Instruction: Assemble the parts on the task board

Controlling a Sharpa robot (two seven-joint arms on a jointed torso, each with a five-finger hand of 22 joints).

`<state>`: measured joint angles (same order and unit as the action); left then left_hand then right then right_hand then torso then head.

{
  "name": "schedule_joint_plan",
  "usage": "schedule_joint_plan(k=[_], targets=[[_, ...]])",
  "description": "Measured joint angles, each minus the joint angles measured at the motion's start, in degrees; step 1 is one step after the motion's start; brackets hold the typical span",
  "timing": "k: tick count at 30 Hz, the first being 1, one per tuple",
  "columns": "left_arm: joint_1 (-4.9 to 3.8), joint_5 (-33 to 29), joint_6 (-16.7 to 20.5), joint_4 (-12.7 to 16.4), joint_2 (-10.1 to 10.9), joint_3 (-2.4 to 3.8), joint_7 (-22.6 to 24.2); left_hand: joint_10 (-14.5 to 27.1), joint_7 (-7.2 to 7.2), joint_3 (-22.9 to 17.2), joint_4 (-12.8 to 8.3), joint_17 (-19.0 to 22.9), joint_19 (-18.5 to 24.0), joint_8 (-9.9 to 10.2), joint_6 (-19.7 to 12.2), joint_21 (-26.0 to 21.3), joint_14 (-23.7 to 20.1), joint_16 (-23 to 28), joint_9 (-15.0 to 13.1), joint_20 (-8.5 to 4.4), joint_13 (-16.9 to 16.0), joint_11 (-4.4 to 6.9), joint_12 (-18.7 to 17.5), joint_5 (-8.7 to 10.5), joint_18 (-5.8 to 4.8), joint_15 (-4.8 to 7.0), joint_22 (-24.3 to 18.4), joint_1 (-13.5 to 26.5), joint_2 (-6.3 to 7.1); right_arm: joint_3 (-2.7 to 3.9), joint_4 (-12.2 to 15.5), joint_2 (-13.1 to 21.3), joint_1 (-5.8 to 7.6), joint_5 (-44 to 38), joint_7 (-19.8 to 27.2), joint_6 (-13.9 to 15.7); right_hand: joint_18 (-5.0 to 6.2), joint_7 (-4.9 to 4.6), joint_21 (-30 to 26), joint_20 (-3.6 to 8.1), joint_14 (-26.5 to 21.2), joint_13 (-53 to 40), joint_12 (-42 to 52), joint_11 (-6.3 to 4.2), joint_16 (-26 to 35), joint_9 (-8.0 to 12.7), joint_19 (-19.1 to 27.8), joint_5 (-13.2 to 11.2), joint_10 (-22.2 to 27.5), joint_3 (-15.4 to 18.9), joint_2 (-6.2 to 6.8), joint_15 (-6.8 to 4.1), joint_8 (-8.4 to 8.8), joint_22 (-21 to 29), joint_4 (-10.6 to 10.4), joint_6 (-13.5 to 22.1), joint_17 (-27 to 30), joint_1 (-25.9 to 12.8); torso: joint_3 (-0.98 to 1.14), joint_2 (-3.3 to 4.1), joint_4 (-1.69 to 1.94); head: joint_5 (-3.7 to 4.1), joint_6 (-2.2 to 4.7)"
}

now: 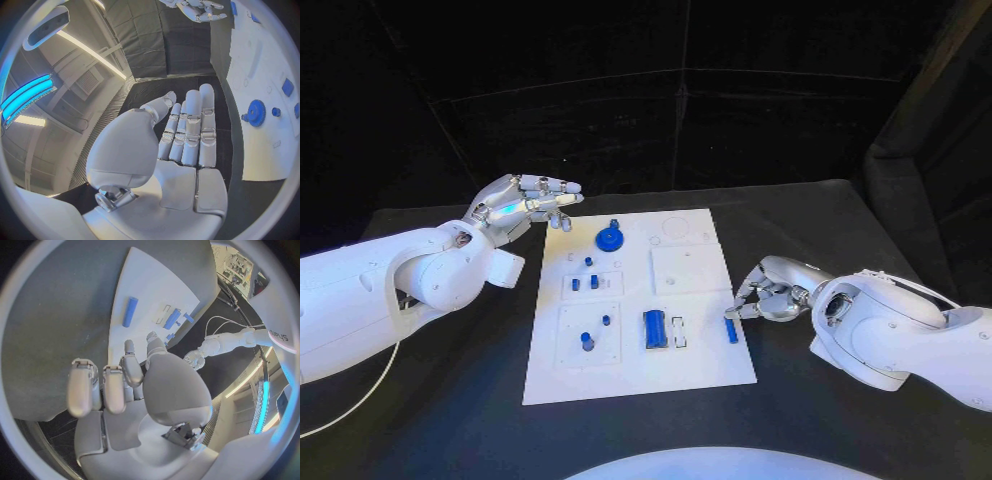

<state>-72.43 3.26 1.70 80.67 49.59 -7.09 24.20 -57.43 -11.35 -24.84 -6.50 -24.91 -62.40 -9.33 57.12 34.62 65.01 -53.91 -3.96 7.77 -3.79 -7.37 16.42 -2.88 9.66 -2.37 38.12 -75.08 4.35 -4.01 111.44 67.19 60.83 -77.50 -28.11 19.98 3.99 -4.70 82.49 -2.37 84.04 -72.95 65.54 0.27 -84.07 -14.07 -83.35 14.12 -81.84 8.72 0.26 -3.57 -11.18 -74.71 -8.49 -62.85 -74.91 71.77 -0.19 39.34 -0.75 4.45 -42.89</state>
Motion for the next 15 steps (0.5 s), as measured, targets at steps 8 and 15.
schedule_joint_plan(k=[8,15], targets=[[0.01,0.0,0.0,-0.1,0.0,-0.05,0.0,0.0,0.0,0.0,0.0,0.0,0.0,0.0,0.0,0.0,0.0,0.0,0.0,0.0,0.0,0.0,0.0,0.0,0.0,0.0,0.0,0.0,0.0,-0.05,-1.2,-1.7,-0.03,-3.2,-2.5,-5.1,0.0,0.5,0.0,0.0,0.0,0.1,-0.1,-0.07,0.2,-0.8,0.0,-0.6,0.1,1.6,0.19,0.0,-0.33,0.1,-0.8,-0.5,0.0,-0.9,0.02,0.01,0.05,0.21,-0.26],[0.04,0.0,-0.1,-0.1,0.0,-0.27,0.0,0.0,0.0,0.0,0.0,0.0,0.0,0.0,0.0,0.0,0.0,0.0,0.0,0.0,0.0,0.0,0.0,0.0,-0.01,0.0,0.0,0.0,0.0,-0.08,-1.8,-2.8,-0.09,-5.2,-3.9,-7.2,0.0,0.59,0.0,0.0,0.0,0.2,-0.4,-0.07,0.2,-0.9,0.0,-0.6,0.1,1.7,0.18,0.0,-0.57,0.1,-1.0,-0.6,0.0,-0.9,0.01,0.0,0.14,0.11,-0.36]])
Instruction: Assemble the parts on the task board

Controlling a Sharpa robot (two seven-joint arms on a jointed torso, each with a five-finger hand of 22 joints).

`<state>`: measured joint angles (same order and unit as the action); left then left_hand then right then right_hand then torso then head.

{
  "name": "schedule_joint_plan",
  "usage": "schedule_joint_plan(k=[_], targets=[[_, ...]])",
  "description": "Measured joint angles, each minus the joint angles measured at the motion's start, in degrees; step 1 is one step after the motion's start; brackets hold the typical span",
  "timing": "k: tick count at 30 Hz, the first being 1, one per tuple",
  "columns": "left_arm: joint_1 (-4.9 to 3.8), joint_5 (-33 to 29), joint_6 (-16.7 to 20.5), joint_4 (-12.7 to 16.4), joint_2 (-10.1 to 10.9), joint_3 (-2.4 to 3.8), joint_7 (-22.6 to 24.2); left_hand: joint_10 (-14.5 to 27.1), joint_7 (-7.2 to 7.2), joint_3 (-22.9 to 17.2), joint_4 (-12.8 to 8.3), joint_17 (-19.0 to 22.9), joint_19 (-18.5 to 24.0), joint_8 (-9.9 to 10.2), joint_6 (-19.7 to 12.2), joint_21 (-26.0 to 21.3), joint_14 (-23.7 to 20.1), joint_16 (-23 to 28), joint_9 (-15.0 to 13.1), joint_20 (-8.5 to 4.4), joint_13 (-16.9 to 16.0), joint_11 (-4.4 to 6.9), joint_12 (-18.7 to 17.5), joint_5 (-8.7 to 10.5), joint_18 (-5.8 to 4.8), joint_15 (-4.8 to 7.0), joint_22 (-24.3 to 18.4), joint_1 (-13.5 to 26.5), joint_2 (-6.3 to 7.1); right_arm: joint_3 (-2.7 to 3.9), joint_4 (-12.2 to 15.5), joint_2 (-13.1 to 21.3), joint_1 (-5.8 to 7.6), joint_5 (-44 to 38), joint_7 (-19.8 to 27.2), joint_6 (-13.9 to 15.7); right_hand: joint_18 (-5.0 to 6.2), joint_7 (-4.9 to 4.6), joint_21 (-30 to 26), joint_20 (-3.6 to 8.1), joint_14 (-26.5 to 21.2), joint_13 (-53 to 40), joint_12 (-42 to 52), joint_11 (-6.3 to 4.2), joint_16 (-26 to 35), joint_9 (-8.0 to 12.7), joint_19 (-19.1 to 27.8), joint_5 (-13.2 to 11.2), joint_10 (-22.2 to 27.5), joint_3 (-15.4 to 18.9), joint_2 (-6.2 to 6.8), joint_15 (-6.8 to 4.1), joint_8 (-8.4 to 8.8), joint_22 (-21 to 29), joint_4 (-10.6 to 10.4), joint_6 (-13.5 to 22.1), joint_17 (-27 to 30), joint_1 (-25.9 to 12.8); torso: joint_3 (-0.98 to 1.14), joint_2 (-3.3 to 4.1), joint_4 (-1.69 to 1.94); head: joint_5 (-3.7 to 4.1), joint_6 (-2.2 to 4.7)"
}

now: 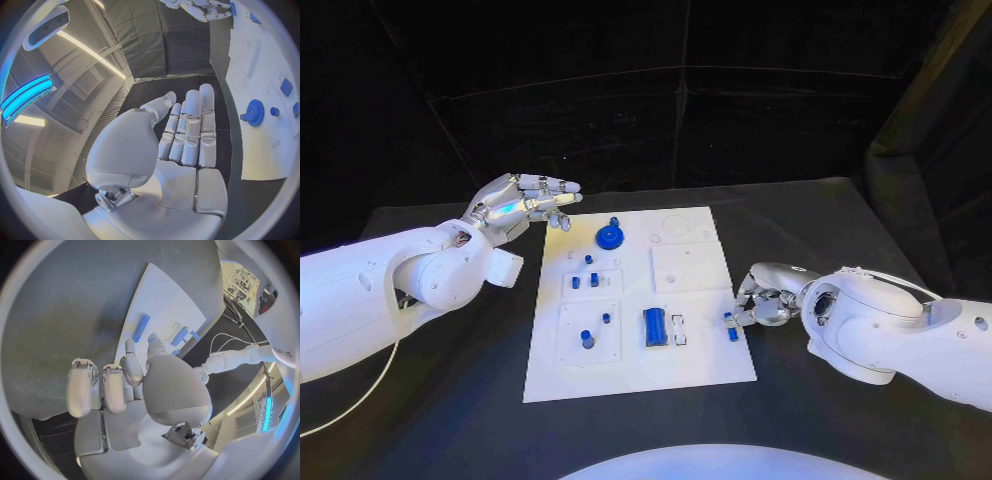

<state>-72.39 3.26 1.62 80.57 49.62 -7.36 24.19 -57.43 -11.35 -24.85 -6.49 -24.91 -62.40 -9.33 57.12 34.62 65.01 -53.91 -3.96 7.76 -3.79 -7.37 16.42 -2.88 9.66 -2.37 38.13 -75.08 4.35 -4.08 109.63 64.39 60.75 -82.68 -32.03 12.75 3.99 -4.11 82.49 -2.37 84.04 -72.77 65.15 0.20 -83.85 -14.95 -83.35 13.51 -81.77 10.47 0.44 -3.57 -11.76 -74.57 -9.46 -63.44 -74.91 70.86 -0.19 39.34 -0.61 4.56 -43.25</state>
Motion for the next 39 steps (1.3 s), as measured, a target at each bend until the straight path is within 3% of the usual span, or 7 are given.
schedule_joint_plan(k=[6,8,16,27,28,32,39], targets=[[0.0,0.0,0.0,0.0,0.0,-0.11,0.0,0.0,0.0,0.0,0.0,0.0,0.0,0.0,0.0,0.0,0.0,0.0,0.0,0.0,0.0,0.0,0.0,0.0,0.0,0.0,0.0,0.0,0.0,-0.01,-0.3,-1.0,-0.08,-1.3,-0.6,-0.7,0.0,0.0,0.0,0.0,0.0,0.0,0.0,-0.34,0.0,-0.5,0.0,0.0,0.1,0.4,-0.02,-0.44,0.0,0.0,0.4,0.0,0.0,0.0,-0.07,0.0,0.0,-0.01,-0.08],[0.01,0.0,0.0,0.0,0.1,-0.12,0.0,0.0,0.0,0.0,0.0,0.0,0.0,0.0,0.0,0.0,0.0,0.0,0.0,0.0,0.0,0.0,0.0,0.0,0.0,0.0,0.0,0.0,0.0,0.0,-0.5,-1.5,-0.26,-2.1,-0.8,-1.0,0.0,0.0,0.0,0.0,0.0,0.0,0.0,-0.42,0.0,-0.7,0.0,0.0,0.0,0.2,-0.2,-0.44,-0.21,-0.1,1.4,0.0,0.0,1.9,-0.07,0.0,-0.01,-0.02,-0.08],[0.01,0.0,-0.1,0.0,0.2,-0.17,0.0,0.0,0.0,0.0,0.0,0.0,0.0,0.0,0.0,0.0,0.0,0.0,0.0,0.0,0.0,0.0,0.0,0.0,0.0,0.0,0.0,0.0,0.0,0.2,-1.0,-3.9,-1.21,-7.9,-1.6,-2.9,0.0,-0.03,0.0,0.0,0.0,0.2,-0.7,-0.42,0.2,-1.7,0.0,-2.8,0.0,-0.3,-0.51,-0.44,-0.73,-0.1,3.8,-0.3,0.0,5.2,-0.1,0.0,0.0,-0.03,-0.24],[0.01,0.0,-0.2,0.1,0.4,-0.19,-0.1,0.0,0.0,0.0,0.0,0.1,0.0,0.0,0.0,0.0,-0.2,0.0,0.0,0.0,0.0,0.0,0.2,0.0,0.01,0.22,-0.1,0.0,0.0,0.41,-1.2,-5.8,-1.56,-15.2,-2.3,-5.0,0.0,-0.23,0.0,0.0,0.0,0.7,-1.6,-0.49,0.5,-1.8,0.0,-2.9,0.3,-1.6,-0.93,-0.43,-0.16,0.1,6.2,0.5,0.0,7.9,-0.1,-0.04,0.07,-0.16,-0.18],[0.01,0.0,-0.2,0.1,0.4,-0.19,-0.1,0.0,0.0,0.0,0.0,0.1,0.0,0.0,0.0,0.0,-0.2,0.0,0.0,0.0,0.0,0.0,0.2,0.0,0.01,0.21,-0.1,0.0,0.0,0.41,-1.1,-5.8,-1.58,-15.6,-2.4,-5.0,0.0,-0.31,0.0,0.01,0.0,0.7,-1.6,-0.41,0.5,-1.8,0.0,-2.1,0.4,-1.8,-1.08,-0.43,-0.01,0.1,6.4,0.5,0.0,8.0,-0.1,-0.04,0.07,-0.18,-0.18],[0.01,0.0,-0.2,0.1,0.5,-0.2,-0.1,0.0,0.0,0.0,0.0,0.1,0.0,0.0,0.0,0.0,-0.2,0.0,0.0,0.0,0.0,0.0,0.2,0.0,0.01,0.21,0.0,0.0,0.0,0.38,-0.8,-5.7,-1.69,-16.0,-2.6,-4.4,0.0,-0.5,0.0,0.21,0.0,1.0,-1.9,-0.62,0.5,-1.4,0.2,8.1,0.6,-4.2,-1.31,-0.42,1.0,0.0,6.0,1.0,0.0,8.3,-0.1,-0.04,0.07,-0.27,-0.16],[0.01,0.0,-0.3,0.1,0.6,-0.2,-0.2,0.1,-0.16,0.0,0.0,0.2,0.0,0.0,-0.2,0.0,-0.2,0.0,0.0,0.0,0.0,-0.13,0.2,0.0,0.01,0.21,-0.1,-0.2,-0.22,0.12,0.1,-4.2,-2.0,-10.8,-1.4,-0.1,0.0,-0.14,0.0,0.21,0.0,1.0,-2.6,-0.4,0.5,-1.0,0.2,16.1,1.2,-10.1,-1.19,-0.41,2.01,-0.1,5.6,1.3,0.0,8.7,-0.08,-0.04,0.01,-0.44,-0.08]])
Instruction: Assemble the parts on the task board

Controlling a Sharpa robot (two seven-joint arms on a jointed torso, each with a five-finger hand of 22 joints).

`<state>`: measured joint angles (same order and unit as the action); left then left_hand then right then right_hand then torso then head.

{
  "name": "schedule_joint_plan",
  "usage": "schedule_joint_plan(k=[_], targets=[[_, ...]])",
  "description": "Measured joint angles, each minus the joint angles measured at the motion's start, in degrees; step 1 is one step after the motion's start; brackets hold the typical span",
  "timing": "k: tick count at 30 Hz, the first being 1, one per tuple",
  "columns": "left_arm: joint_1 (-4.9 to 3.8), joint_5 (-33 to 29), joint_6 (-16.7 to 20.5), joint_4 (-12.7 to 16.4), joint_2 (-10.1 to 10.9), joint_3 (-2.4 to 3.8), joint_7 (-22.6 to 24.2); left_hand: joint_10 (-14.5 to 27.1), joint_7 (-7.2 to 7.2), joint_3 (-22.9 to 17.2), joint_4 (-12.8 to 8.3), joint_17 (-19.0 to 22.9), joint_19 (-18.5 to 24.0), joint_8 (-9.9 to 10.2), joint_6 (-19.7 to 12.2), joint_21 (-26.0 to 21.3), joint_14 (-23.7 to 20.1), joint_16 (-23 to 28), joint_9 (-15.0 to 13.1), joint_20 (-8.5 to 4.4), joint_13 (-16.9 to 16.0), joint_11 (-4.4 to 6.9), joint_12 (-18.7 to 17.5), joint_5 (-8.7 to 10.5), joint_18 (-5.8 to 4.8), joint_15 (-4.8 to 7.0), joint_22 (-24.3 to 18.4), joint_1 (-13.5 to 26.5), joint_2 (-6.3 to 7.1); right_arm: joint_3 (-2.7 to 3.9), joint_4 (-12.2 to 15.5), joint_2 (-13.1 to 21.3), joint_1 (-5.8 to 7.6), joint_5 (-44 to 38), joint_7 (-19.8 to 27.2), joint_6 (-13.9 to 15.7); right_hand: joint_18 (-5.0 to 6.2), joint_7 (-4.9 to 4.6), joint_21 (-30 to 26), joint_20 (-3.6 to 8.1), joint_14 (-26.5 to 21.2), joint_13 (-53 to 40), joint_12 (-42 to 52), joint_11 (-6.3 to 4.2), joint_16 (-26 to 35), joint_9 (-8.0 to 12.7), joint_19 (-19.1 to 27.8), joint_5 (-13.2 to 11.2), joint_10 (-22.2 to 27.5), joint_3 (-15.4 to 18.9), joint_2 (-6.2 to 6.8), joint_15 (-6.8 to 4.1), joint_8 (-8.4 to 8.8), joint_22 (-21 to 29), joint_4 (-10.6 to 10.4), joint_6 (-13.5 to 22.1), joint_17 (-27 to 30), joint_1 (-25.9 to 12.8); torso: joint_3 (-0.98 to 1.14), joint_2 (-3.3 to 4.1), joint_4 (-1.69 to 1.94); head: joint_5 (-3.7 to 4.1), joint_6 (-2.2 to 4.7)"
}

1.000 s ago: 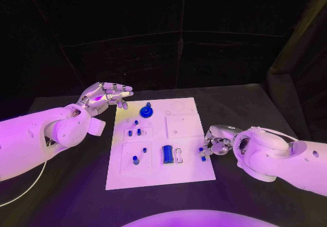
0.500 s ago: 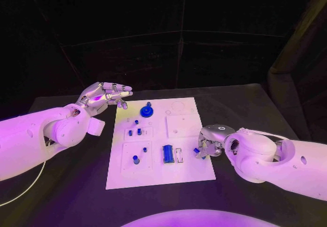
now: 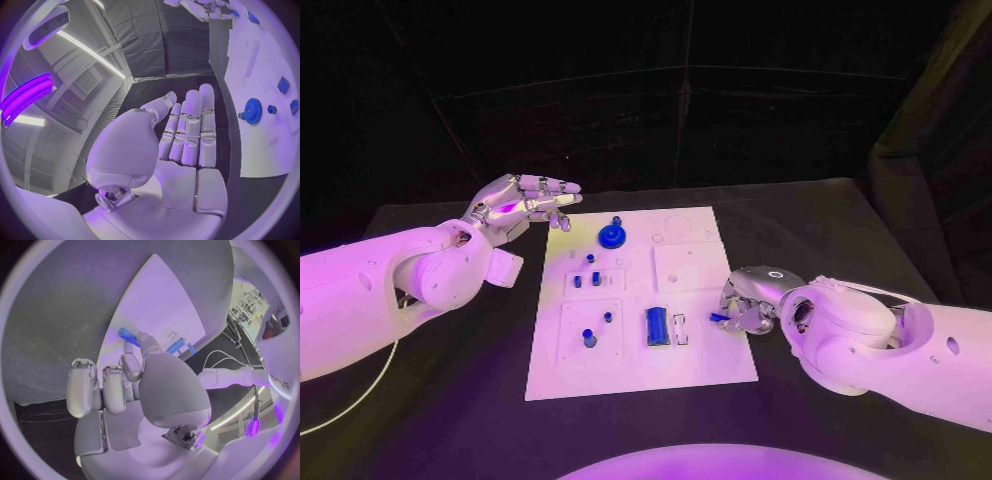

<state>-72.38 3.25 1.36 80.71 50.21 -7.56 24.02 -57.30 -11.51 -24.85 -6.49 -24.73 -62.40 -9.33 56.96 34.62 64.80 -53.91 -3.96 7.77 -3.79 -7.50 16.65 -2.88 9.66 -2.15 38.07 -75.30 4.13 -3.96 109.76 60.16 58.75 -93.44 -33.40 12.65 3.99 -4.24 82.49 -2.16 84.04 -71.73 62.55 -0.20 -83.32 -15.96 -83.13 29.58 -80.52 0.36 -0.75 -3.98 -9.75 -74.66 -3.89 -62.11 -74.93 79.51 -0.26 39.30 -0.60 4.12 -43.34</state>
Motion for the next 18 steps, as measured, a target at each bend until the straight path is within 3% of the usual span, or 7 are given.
schedule_joint_plan(k=[2,7,10,12,16,18], targets=[[0.0,0.0,0.0,0.0,0.0,0.0,0.0,0.1,-0.04,0.0,0.0,0.0,0.0,0.0,0.0,0.0,0.0,0.0,0.0,0.0,0.0,-0.08,0.0,0.0,0.0,0.0,0.0,0.0,0.0,-0.11,0.3,0.3,-0.07,2.7,0.8,1.3,0.0,-0.28,0.0,0.0,0.0,0.0,0.0,0.1,0.0,0.0,0.0,0.7,0.1,-2.3,0.15,0.0,0.11,0.0,-0.3,-0.1,0.0,0.0,0.01,0.01,0.0,-0.01,0.0],[0.0,0.0,0.0,0.0,0.0,-0.01,0.0,0.3,-0.04,0.2,-0.2,0.0,0.0,0.0,0.0,0.0,0.0,0.0,0.0,0.0,0.0,0.12,0.0,0.0,0.0,0.0,0.0,0.0,0.0,-0.14,1.1,0.9,-0.16,10.2,3.4,4.7,0.0,-0.07,0.0,0.0,0.0,-0.2,0.0,-0.03,0.0,-0.2,0.0,1.2,0.0,-8.2,3.26,0.0,0.11,-0.1,-1.3,-0.3,0.0,-2.9,0.0,0.01,0.0,-0.01,-0.04],[0.0,0.0,0.0,0.0,0.0,-0.01,-0.1,0.3,-0.04,0.2,-0.2,0.0,0.0,0.0,0.0,0.0,0.0,0.0,0.0,0.0,0.0,0.12,0.0,0.0,0.0,0.0,0.0,0.0,0.0,-0.14,1.4,0.9,-0.15,14.0,4.8,6.7,0.0,-0.44,0.0,0.0,0.0,-0.1,0.0,-0.1,0.0,-0.6,0.0,-1.5,-0.2,-9.0,4.84,-0.01,0.63,-0.2,-2.0,0.0,0.0,-4.4,-0.02,0.03,0.03,-0.01,-0.15],[0.0,0.0,0.0,0.0,0.0,-0.02,-0.1,0.3,-0.04,0.2,-0.2,0.0,0.0,0.0,0.0,0.0,0.0,0.0,0.0,0.0,0.0,0.12,0.0,0.0,0.0,0.0,0.0,0.0,0.0,-0.13,1.5,0.9,-0.14,16.1,5.5,7.8,0.0,-0.61,0.0,0.0,0.0,-0.1,0.0,-0.02,0.0,-0.3,0.0,-1.6,-0.5,-8.9,5.51,-0.01,0.82,-0.2,-2.4,0.2,0.0,-5.1,-0.02,0.04,0.05,-0.1,-0.16],[0.0,0.0,-0.1,0.1,0.0,-0.02,-0.2,0.3,-0.04,0.2,-0.2,0.1,0.0,0.0,0.0,0.0,0.0,0.0,0.0,0.0,0.0,0.13,0.0,0.0,0.0,-0.01,0.0,0.0,0.0,-0.12,1.3,0.4,-0.13,18.5,6.1,9.0,0.0,-0.61,0.0,0.0,0.0,-0.2,0.0,-0.11,0.0,0.1,0.0,-1.7,-0.6,-9.0,6.22,-0.01,0.82,-0.3,-2.7,0.2,0.0,-5.9,-0.03,0.05,0.05,-0.25,-0.29],[0.0,0.0,-0.1,0.1,0.0,-0.02,-0.2,0.3,-0.04,0.2,-0.2,0.0,0.0,0.0,0.0,0.0,0.0,0.0,0.0,0.0,0.0,0.13,0.0,0.0,0.0,0.0,0.0,0.0,0.0,-0.12,1.1,-0.2,-0.13,19.9,6.2,9.5,0.0,-0.46,0.0,0.0,0.0,-0.3,0.1,-0.12,0.0,0.1,0.0,-3.0,-0.6,-9.1,6.09,-0.01,0.81,-0.3,-3.2,-0.3,0.0,-6.5,-0.07,0.05,0.05,-0.25,-0.34]])
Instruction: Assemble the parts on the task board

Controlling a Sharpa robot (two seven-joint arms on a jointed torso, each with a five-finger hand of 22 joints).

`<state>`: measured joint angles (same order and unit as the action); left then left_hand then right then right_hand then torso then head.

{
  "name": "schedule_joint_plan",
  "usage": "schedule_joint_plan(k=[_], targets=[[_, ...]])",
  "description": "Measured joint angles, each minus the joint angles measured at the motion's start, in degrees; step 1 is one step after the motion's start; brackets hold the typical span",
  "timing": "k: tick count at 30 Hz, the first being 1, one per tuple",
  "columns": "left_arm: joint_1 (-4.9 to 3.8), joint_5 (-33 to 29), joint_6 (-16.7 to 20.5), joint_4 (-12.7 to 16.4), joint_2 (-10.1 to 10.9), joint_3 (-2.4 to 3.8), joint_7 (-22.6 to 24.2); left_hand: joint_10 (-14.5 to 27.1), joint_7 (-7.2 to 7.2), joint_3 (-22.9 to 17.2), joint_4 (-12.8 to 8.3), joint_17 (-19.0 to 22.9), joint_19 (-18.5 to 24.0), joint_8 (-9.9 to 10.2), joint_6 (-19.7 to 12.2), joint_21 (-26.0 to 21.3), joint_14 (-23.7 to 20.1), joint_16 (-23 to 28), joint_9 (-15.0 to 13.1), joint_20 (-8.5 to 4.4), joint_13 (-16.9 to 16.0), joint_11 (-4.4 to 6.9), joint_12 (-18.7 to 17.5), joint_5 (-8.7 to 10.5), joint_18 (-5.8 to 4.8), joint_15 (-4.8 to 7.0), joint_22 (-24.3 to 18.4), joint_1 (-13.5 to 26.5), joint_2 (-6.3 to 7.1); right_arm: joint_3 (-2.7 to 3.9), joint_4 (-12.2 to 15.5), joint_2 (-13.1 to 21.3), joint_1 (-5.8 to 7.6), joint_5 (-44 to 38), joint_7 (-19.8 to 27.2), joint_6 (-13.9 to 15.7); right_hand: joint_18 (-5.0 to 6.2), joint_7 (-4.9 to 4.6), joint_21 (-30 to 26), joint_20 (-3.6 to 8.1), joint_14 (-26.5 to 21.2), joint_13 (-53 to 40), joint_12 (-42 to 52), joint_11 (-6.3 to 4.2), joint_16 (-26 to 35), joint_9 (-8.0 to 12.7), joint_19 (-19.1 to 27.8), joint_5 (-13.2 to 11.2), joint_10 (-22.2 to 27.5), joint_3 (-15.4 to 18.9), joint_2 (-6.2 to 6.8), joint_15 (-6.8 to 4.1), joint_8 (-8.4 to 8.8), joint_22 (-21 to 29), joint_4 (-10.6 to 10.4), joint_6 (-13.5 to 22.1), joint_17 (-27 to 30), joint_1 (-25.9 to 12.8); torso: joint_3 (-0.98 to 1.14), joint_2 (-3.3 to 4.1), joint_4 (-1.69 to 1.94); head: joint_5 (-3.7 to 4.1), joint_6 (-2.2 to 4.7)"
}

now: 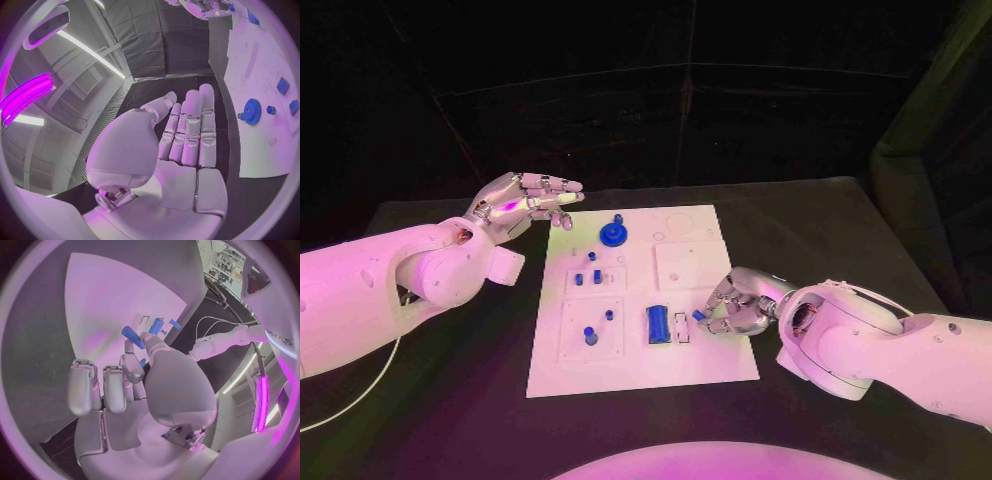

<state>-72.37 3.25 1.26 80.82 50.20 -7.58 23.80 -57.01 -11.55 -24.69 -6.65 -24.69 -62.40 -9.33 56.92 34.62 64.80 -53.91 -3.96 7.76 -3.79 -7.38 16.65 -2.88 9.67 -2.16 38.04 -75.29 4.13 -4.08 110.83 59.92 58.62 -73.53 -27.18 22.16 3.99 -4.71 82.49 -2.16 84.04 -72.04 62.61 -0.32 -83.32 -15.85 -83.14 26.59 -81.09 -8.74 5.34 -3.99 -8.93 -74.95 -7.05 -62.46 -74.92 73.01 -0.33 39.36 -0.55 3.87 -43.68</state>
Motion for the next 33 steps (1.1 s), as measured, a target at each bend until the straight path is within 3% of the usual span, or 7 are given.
schedule_joint_plan(k=[4,14,26,33], targets=[[0.0,0.0,0.0,0.0,0.0,-0.01,0.0,0.0,0.0,0.0,0.0,0.0,0.0,0.0,0.0,0.0,0.0,0.0,0.0,0.0,0.0,0.0,0.0,0.0,0.0,0.0,0.0,0.0,0.0,0.0,-0.7,-1.5,0.0,2.1,-0.2,0.3,0.0,0.49,0.0,0.03,0.0,-0.3,0.8,-0.1,0.0,0.0,0.0,-1.7,-0.5,0.0,-0.24,0.0,-0.37,0.0,-0.5,-0.9,0.0,-1.0,-0.01,-0.02,0.01,0.02,0.04],[0.0,0.0,0.0,0.1,-0.1,-0.01,-0.1,0.0,0.0,0.0,0.0,0.1,0.0,0.0,0.0,0.0,0.0,0.0,0.0,0.0,0.0,0.0,0.0,0.0,0.0,0.0,0.0,-0.3,0.26,0.0,-2.0,-4.8,0.0,3.6,-3.3,0.3,0.0,1.71,0.3,0.42,-0.1,-1.3,2.2,-1.01,-0.4,-0.8,-0.8,-2.1,-1.4,0.8,-0.77,-0.6,-2.01,0.0,-1.7,-3.8,0.0,-2.8,0.02,-0.03,0.05,-0.3,0.01],[0.0,0.0,-0.1,0.2,-0.2,-0.01,-0.1,0.0,0.0,0.2,-0.2,0.1,0.0,0.0,0.0,0.0,0.0,0.0,0.0,0.0,0.0,0.0,0.0,0.0,0.0,0.0,0.0,-0.3,0.26,0.0,-2.9,-6.7,0.0,2.6,-6.8,0.1,0.0,2.22,0.2,0.84,0.0,-0.2,1.0,-1.22,-0.6,-1.5,-0.8,-2.7,-1.6,1.1,-0.83,-0.85,-2.38,0.0,-2.0,-4.3,0.0,-3.4,0.04,-0.03,-0.03,-0.43,-0.13],[-0.01,0.0,-0.2,0.2,-0.2,-0.01,-0.1,0.0,0.0,0.2,-0.2,0.1,0.0,0.0,0.0,0.0,0.0,0.0,0.0,0.0,0.0,0.0,0.0,0.0,0.0,0.0,0.0,-0.3,0.26,0.01,-3.2,-7.3,0.0,1.4,-8.2,0.0,0.0,2.33,0.2,0.83,-0.2,0.1,0.6,-1.22,-0.6,-2.0,-0.8,-6.4,-1.6,2.7,-0.18,-1.05,-2.55,0.0,-3.1,-4.4,0.0,-4.8,0.04,-0.03,-0.03,-0.53,-0.2]])
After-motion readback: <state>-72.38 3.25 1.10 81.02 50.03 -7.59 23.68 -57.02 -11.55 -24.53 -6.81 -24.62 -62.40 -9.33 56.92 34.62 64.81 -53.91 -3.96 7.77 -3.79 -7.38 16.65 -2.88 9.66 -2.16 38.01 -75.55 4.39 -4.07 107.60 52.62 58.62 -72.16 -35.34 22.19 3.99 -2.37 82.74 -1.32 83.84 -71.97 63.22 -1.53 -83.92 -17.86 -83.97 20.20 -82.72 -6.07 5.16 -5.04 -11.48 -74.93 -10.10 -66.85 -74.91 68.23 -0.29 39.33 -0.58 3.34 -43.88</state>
